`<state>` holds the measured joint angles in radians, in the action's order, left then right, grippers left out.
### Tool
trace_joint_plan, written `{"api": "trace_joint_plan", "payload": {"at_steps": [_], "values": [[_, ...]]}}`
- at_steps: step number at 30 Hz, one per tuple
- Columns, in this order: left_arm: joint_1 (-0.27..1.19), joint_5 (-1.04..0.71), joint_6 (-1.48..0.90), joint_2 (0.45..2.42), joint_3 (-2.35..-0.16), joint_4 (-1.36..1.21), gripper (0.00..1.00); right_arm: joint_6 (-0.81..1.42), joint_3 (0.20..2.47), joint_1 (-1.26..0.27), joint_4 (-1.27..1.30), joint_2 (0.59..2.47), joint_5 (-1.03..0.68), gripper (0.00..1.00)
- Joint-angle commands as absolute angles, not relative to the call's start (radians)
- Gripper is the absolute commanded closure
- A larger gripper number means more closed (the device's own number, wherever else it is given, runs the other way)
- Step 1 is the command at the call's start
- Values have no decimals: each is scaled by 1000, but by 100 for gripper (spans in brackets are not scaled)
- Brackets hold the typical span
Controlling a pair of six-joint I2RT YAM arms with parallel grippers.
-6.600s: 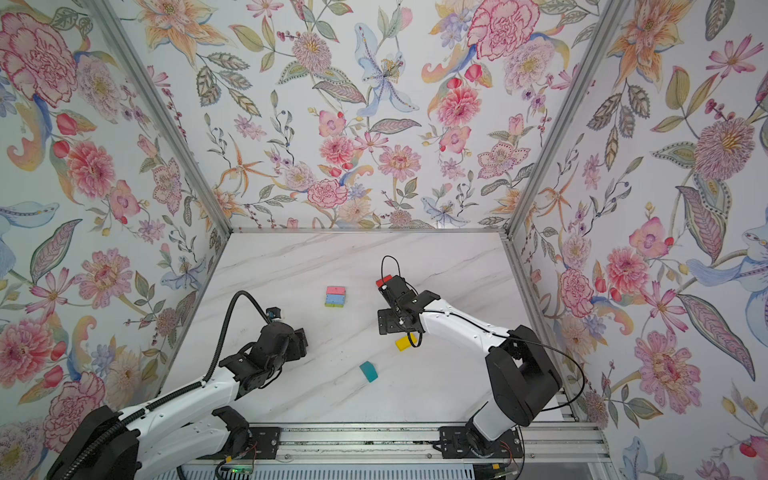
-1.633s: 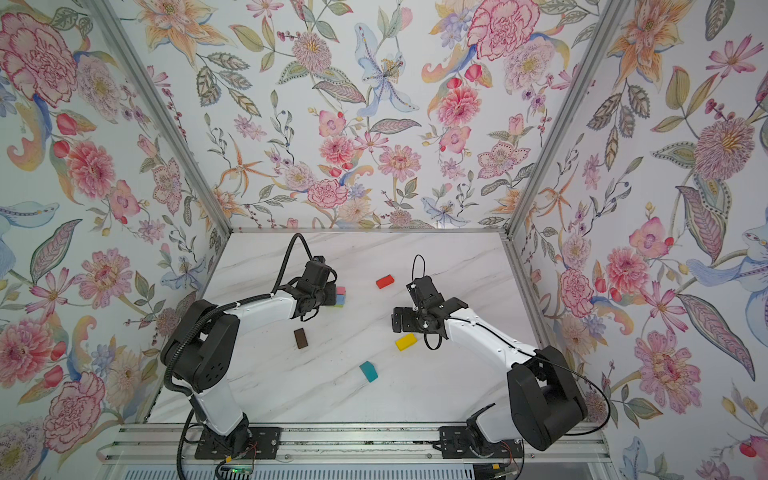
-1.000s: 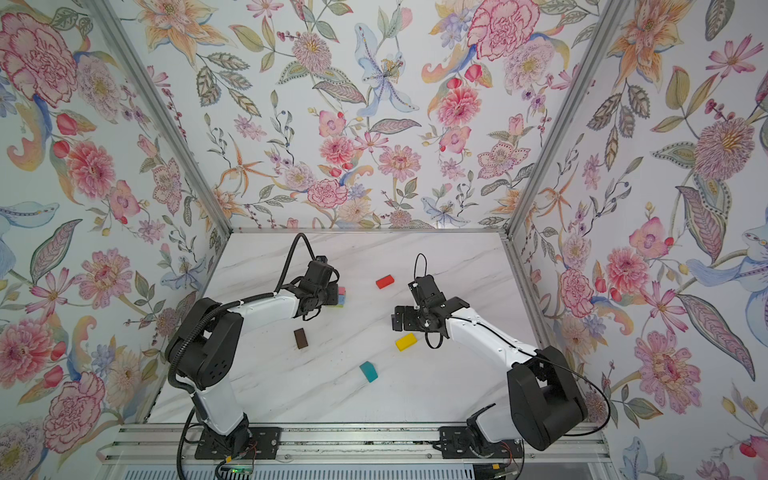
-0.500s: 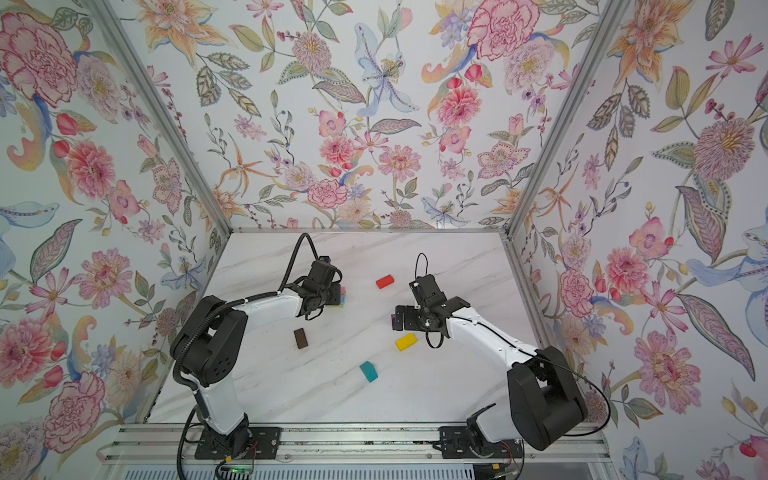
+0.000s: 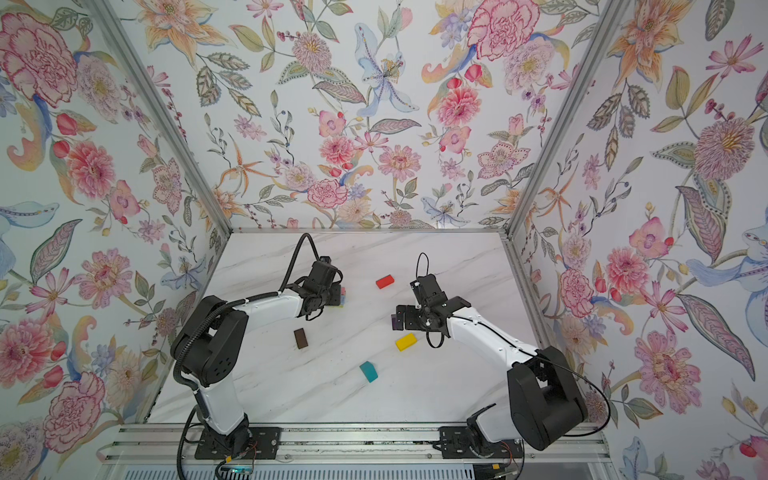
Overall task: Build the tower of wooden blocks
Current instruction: 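Lower the lime green block toward the pink and light blue blocks, then open the left gripper and raise it off the lime green block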
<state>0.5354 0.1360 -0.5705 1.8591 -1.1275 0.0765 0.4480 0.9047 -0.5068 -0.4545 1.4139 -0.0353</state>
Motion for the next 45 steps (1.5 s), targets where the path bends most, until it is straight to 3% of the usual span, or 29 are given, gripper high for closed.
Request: {"api": "trace_joint_plan", "payload": {"at_steps": [1,32,45], "values": [[543,155,-552,1876,-1150,93,68,435,907,-500,-453,1424,-38,1],[548,140,-550,1869,-1151,99,59,429,912,-499,-453,1444,-43,1],[574,183,-533,1582,-1105,134,38,466,889,-518,-469,1371,-33,1]]}}
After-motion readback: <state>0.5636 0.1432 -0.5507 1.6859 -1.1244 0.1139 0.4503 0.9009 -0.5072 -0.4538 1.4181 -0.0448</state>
